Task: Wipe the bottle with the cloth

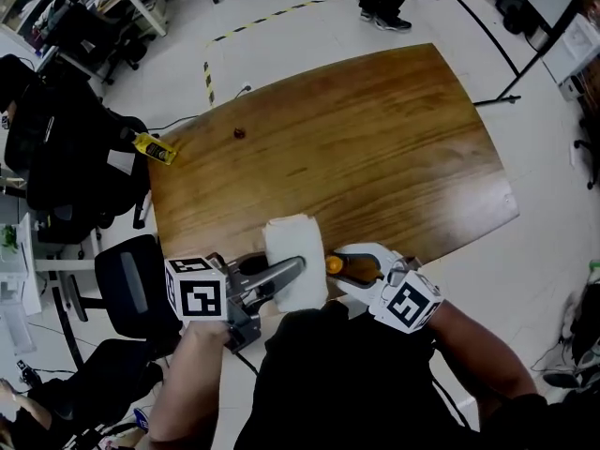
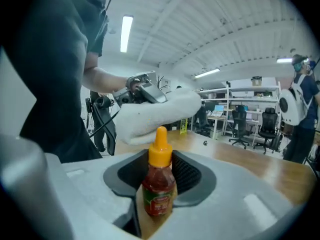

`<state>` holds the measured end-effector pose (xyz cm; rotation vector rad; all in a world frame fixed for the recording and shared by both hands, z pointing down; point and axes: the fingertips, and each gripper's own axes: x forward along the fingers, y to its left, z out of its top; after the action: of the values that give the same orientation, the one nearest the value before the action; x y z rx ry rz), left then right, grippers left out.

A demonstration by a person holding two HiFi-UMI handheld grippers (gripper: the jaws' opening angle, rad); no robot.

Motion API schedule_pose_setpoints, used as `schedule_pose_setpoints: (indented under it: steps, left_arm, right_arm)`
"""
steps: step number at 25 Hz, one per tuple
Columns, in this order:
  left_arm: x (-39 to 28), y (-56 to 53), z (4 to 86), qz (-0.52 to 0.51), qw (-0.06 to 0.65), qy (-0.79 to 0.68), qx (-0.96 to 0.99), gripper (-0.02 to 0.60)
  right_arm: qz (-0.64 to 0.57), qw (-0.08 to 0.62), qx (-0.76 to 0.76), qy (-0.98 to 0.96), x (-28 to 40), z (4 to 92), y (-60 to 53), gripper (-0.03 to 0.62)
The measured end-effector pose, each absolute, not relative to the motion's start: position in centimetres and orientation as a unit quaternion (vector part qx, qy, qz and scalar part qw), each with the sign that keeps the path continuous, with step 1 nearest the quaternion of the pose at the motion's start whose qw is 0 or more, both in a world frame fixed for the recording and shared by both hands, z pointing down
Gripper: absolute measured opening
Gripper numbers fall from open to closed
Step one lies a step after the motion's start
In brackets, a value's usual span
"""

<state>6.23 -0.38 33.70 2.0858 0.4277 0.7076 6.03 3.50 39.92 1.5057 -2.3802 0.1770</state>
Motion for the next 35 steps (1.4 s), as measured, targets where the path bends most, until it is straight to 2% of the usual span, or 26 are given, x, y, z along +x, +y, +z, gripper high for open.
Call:
schedule_pose_setpoints:
  steps: [8,11,15,20,24,28,35]
  left_arm:
    - [7.8,3.8,35.2,0.322,0.449,0.156,0.819,0.098]
    - [8.2,3.6,35.7,0.309,0.499,0.149,0.796,0.1]
    - [8.3,3.2,35.3,0.231,0.616,0.182,0.73,0.1]
    - [8.0,1.9,36.1,0.142,0.701,0.204,0.669,0.1]
    - [7.5,0.8,38.5,0.132,0.739,0.164,0.64,0.099]
    - [7.6,1.3,38.4,0.144,0.692,0.164,0.688,0.1]
    - [6.3,1.9,38.9,0.24,0.46,0.128,0.845,0.1]
  right_arm:
    - [0.065,0.165,0.546,-0.819,5.9,40.1,3.6,0.126]
    - [0.066,0.168,0.549,-0.816,5.9,40.4,3.7,0.126]
    - [0.066,0.155,0.548,-0.82,6.0,40.7,3.5,0.126]
    - [0.084,0.162,0.548,-0.816,6.1,41.1,3.2,0.126]
    - [0.09,0.169,0.553,-0.811,6.0,41.1,3.3,0.126]
    - [0.097,0.172,0.565,-0.802,6.3,41.4,3.5,0.126]
    - [0.105,0.176,0.573,-0.793,6.5,41.3,3.9,0.126]
